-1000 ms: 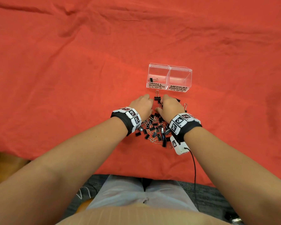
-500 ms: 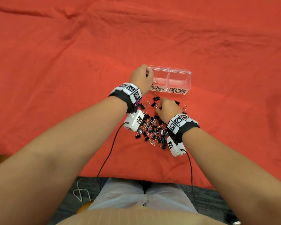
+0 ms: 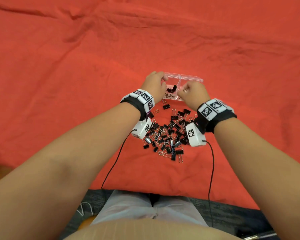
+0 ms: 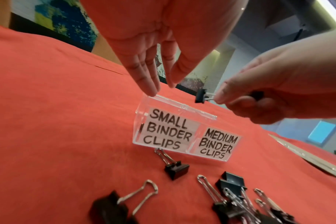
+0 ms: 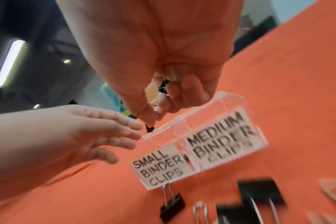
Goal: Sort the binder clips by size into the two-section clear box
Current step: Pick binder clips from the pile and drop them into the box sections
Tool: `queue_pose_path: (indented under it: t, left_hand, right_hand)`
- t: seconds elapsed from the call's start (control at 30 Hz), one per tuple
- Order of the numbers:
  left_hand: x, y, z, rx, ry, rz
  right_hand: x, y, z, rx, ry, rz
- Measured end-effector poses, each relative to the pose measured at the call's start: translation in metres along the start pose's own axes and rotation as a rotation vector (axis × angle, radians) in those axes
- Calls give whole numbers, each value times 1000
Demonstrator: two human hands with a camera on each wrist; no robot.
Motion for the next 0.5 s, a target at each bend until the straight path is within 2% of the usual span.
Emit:
queue_pose_path:
  t: [0.13, 0.23, 0.37, 0.5]
  left_hand:
    - [19, -16, 30, -51, -52, 27]
    - [41, -16, 59, 23, -78, -41]
    - [64, -12, 85, 99, -104, -71]
    - [80, -10, 98, 145, -143, -96]
  right_hand:
    - [26, 11, -19, 30, -101, 181]
    - [38, 20, -21, 39, -143, 254]
    - [38, 22, -20, 10, -183, 190]
    - [32, 23, 8, -41, -207, 104]
Point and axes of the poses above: each hand's wrist, its own z-axis away from the middle knuckle, its own y-axis out of the palm, x = y × z, the point moved 6 cm from there along -z, towards the middle knuckle, and after that the axes turned 14 degrees about -x, right-handed, at the moved point
